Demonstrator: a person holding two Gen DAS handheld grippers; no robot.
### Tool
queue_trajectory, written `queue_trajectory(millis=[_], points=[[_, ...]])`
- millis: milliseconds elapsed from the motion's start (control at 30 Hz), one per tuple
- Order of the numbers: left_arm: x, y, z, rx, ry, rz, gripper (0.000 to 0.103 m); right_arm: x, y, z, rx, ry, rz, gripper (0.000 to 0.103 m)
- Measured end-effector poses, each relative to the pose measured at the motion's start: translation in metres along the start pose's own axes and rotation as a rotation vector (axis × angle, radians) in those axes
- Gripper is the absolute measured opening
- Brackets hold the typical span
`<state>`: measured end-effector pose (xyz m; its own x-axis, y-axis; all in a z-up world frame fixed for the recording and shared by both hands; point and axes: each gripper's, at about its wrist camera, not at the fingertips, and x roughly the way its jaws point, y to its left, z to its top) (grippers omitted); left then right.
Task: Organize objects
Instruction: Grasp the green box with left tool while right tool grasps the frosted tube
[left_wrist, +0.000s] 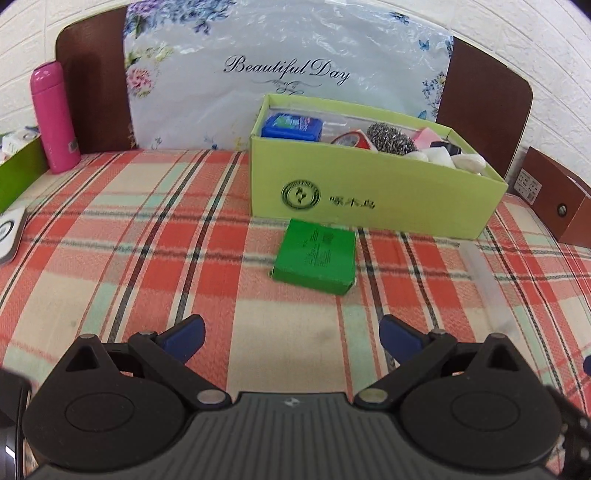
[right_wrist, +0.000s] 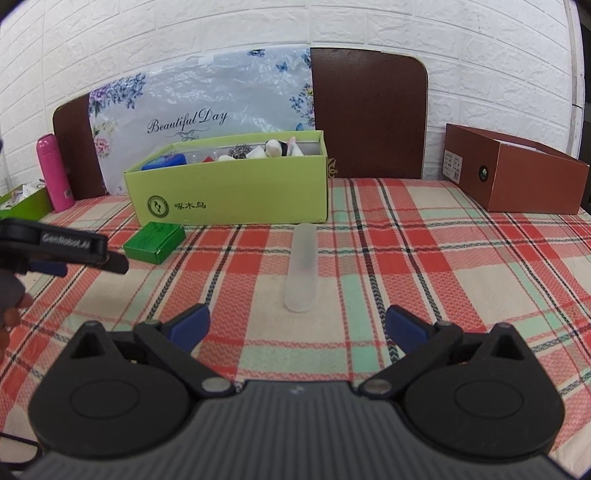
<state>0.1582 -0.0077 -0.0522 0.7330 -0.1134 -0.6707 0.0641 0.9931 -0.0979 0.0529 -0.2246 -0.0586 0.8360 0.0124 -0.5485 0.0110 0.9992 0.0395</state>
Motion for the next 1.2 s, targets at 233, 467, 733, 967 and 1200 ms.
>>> queue_trajectory(millis=[233, 467, 733, 967, 1200], points=[[0.044, -0.017, 0.032, 0.060, 0.004, -0.049, 0.103, -0.004, -0.001, 0.000, -0.001, 0.003, -0.008, 0.103], [0.068, -0.017, 0.039, 0.061, 0.082, -0.087, 0.062, -0.002, -0.006, 0.003, -0.005, 0.013, 0.002, 0.103], [0.035, -0.020, 0.007, 0.100, 0.089, -0.091, 0.062, 0.064, -0.009, 0.018, 0.016, 0.088, -0.037, 0.083], [0.022, -0.017, -0.002, 0.104, 0.110, -0.101, 0.063, 0.091, -0.006, 0.025, 0.030, 0.139, -0.058, 0.027], [-0.017, -0.018, -0.039, 0.169, 0.130, -0.106, 0.063, 0.018, 0.008, -0.012, -0.043, 0.242, 0.039, 0.027]])
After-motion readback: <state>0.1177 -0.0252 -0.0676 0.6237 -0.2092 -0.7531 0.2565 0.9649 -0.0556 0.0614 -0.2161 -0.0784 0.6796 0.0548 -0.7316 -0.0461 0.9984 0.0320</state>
